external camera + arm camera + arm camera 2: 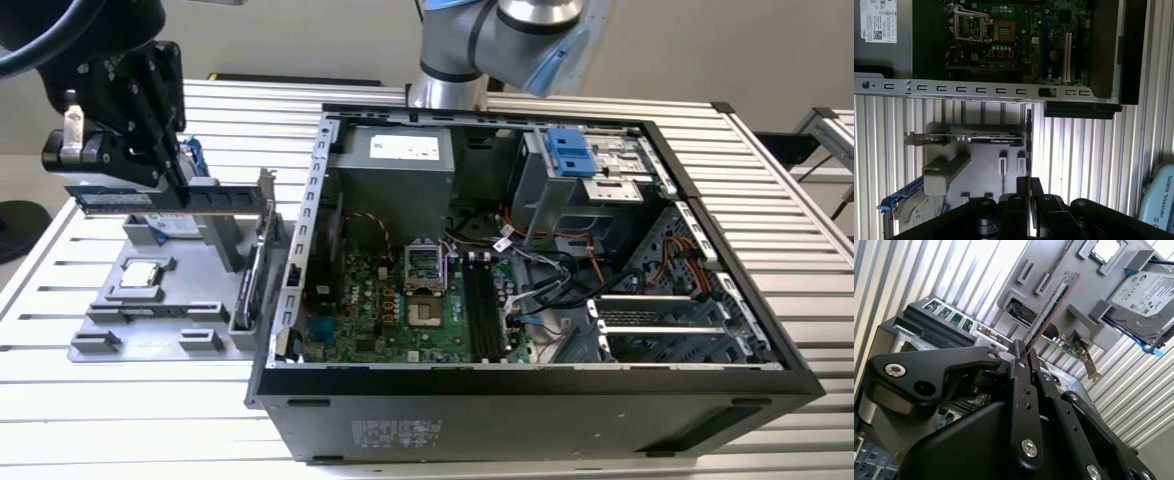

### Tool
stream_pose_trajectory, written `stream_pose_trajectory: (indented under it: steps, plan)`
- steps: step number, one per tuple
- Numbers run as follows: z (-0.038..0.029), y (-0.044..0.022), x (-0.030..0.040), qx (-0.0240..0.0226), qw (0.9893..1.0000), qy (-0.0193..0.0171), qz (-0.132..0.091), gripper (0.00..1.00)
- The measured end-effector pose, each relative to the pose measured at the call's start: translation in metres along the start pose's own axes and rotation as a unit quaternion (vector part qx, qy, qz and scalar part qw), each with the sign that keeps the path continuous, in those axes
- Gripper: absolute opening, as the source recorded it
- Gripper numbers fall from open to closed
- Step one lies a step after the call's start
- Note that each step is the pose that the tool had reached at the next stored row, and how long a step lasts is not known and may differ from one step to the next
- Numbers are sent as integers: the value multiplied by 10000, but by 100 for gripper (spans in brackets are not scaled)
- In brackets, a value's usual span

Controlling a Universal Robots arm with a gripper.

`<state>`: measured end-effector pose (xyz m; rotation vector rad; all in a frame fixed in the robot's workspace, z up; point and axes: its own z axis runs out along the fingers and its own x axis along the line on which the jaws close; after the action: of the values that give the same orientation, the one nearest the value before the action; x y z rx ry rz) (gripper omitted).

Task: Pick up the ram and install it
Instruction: 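Pick up the ram and move it above insertion slot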

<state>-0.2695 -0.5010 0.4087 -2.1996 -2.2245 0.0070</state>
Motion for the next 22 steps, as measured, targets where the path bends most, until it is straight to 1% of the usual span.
stream_pose_trajectory:
  steps: [22]
  plan:
    - [-3, 225, -2, 0, 10000, 0, 0, 0]
